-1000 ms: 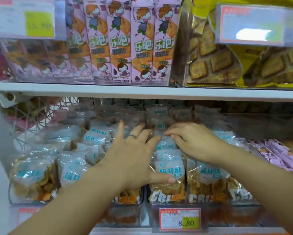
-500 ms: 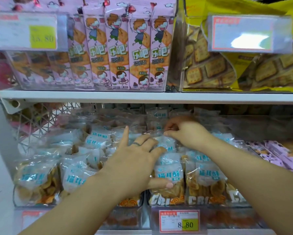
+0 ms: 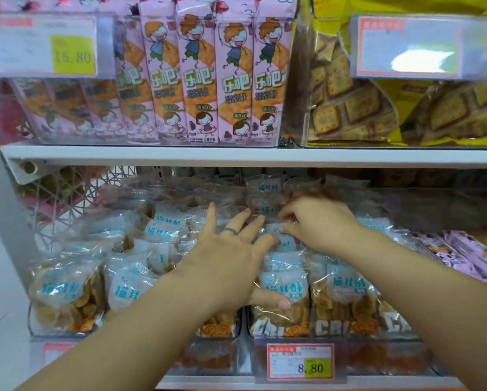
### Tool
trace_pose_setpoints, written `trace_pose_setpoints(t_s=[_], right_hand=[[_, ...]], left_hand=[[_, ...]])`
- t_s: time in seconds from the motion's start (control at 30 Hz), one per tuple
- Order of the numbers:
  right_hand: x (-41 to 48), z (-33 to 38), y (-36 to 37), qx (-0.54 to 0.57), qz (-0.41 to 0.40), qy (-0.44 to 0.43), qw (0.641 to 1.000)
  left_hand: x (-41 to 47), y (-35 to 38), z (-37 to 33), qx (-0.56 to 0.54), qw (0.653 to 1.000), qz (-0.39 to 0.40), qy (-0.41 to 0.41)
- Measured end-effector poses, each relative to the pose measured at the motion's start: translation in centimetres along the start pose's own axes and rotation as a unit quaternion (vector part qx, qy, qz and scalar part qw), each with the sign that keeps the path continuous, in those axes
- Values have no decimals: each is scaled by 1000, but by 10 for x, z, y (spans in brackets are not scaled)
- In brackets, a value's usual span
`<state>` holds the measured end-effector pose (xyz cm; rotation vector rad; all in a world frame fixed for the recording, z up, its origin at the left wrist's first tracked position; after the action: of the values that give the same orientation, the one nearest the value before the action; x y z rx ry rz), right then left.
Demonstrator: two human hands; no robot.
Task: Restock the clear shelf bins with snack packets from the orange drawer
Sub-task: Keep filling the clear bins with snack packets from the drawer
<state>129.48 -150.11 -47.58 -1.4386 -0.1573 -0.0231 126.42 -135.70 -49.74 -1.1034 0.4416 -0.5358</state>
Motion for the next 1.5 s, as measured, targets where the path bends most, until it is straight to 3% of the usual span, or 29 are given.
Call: trace_pose_setpoints(t_s=[0.2,0.37,0.53,0.67,0.83,0.97,1.07,1.3,1.5], right_hand=[[8,-1,7,64,81,-27,994],[9,-2,9,91,93,-33,991],[5,-5,9,137,35,-17,990],[10,-12,4,136,-96,-20,986],[11,-9,16,137,7,-110,984],[10,-12,16,136,44,-146,979],[20,-13,13,138,86,-135,977],[43,-19,20,112,66,-75,989],[45,-15,18,97,80,-48,991]], left_hand=[[-4,1,-3,15,999,29,7],[0,-4,-3,-2,999,46,7],[3,-11,-1,-12,998,55,4],[0,-10,0,-44,999,11,8],[2,-12,7,-83,995,-26,-46],[20,-11,12,-97,993,36,-61],[29,-11,13,-103,991,64,-60],[26,-6,10,-85,994,47,-52],[32,-10,11,-93,991,78,-51]])
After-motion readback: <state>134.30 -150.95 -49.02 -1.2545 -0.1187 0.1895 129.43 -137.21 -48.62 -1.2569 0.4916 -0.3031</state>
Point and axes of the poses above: each hand's wrist, its own x-axis towards the middle knuckle, its own y-axis out of the palm, z = x × y, the point moved 3 cm from there along x, towards the middle knuckle, and after that the axes turned 6 degrees about x, right-handed, at the moved point
